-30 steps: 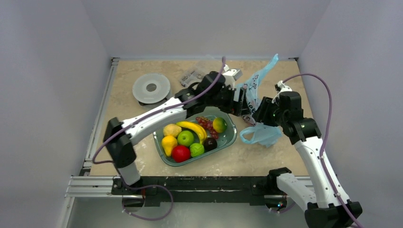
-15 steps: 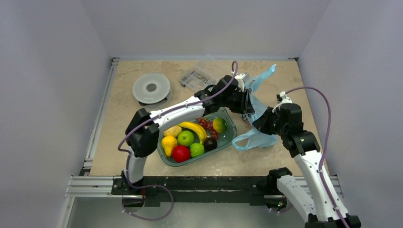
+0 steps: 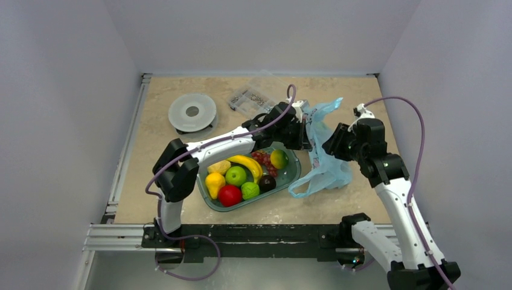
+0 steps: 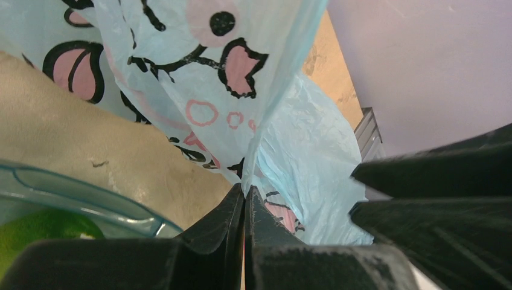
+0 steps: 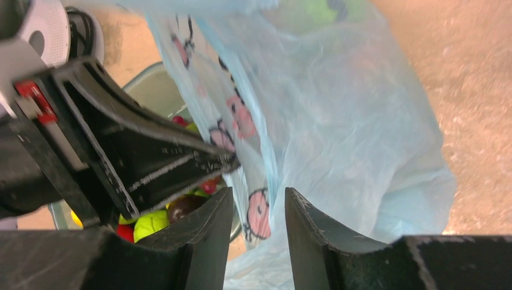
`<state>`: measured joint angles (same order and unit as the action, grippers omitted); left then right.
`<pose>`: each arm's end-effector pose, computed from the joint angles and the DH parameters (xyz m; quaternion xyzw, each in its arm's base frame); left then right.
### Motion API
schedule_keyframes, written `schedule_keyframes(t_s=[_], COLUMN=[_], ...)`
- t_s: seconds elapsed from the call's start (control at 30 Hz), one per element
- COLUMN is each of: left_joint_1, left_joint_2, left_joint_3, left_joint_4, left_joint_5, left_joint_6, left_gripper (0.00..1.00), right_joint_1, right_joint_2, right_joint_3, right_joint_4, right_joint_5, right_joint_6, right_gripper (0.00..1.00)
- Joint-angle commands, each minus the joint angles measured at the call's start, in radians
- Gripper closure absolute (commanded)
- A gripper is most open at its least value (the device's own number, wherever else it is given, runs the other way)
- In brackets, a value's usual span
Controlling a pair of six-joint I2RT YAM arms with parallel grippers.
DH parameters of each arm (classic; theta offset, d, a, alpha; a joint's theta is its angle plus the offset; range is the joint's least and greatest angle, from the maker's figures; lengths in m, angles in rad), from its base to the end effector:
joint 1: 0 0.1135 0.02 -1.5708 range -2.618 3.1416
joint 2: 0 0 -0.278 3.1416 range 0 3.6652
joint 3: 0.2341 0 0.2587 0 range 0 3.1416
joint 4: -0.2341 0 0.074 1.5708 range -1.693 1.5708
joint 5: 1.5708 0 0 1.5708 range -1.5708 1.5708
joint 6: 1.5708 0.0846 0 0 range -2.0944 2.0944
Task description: Take the fake fruits out of the plastic bag
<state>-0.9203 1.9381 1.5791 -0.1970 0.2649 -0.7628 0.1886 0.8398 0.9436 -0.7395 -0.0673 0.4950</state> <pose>0.2904 -0.4182 0.2586 0.1321 0.8586 -0.4361 0.2349 0.2012 0.0442 0.3122 0.1212 0.8840 0.1793 0.4143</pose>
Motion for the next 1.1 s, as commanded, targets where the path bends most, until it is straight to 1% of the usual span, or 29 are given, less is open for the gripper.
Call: schedule_keyframes(t_s=[0.0, 0.1, 0.13, 0.2, 0.3, 0.47, 0.6, 0.63, 0.73, 0.8, 0.87, 0.9, 1.0, 1.07], left_joint_1=[0.007, 0.007, 0.006, 0.006, 0.007, 0.007, 0.007, 0.007, 0.008, 0.008, 0.010, 0.011, 0.012, 0.012], left_joint_2=[-0.101, -0.113, -0.115, -0.122, -0.134, -0.132, -0.146, -0.151, -0.169, -0.184, -0.202, -0.212, -0.247, -0.269], left_joint_3=[-0.046, -0.073, -0.076, -0.083, -0.101, -0.097, -0.104, -0.106, -0.119, -0.137, -0.163, -0.180, -0.234, -0.273], left_joint_4=[0.066, 0.082, 0.083, 0.084, 0.100, 0.103, 0.096, 0.095, 0.088, 0.079, 0.079, 0.081, 0.090, 0.094], left_joint_5=[0.022, 0.020, 0.023, 0.025, 0.021, 0.027, 0.023, 0.021, 0.015, 0.005, -0.003, -0.007, -0.029, -0.048], left_joint_6=[0.015, 0.008, 0.007, 0.003, -0.004, -0.007, -0.002, 0.001, 0.011, 0.017, 0.017, 0.017, 0.011, 0.005], left_gripper=[1.00, 1.00, 1.00, 1.00, 1.00, 1.00, 1.00, 1.00, 1.00, 1.00, 1.00, 1.00, 1.00, 1.00], right_joint_1=[0.000, 0.003, 0.007, 0.022, 0.070, 0.145, 0.224, 0.234, 0.241, 0.240, 0.238, 0.234, 0.158, 0.067], right_joint_2=[0.084, 0.154, 0.183, 0.219, 0.236, 0.304, 0.365, 0.384, 0.415, 0.405, 0.394, 0.392, 0.401, 0.403], right_joint_3=[0.107, 0.116, 0.123, 0.127, 0.116, 0.104, 0.102, 0.097, 0.088, 0.089, 0.104, 0.125, 0.229, 0.292], right_joint_4=[0.048, 0.091, 0.084, 0.081, 0.095, 0.103, 0.096, 0.091, 0.077, 0.089, 0.112, 0.115, 0.085, 0.097], right_joint_5=[0.039, 0.011, 0.012, 0.024, 0.061, 0.186, 0.379, 0.440, 0.534, 0.573, 0.605, 0.637, 0.652, 0.585], right_joint_6=[-0.072, -0.103, -0.113, -0.124, -0.125, -0.130, -0.110, -0.097, -0.039, -0.028, -0.036, -0.047, -0.099, -0.146], right_gripper=[0.61, 0.54, 0.54, 0.52, 0.47, 0.46, 0.47, 0.51, 0.75, 0.79, 0.89, 0.99, 1.00, 1.00])
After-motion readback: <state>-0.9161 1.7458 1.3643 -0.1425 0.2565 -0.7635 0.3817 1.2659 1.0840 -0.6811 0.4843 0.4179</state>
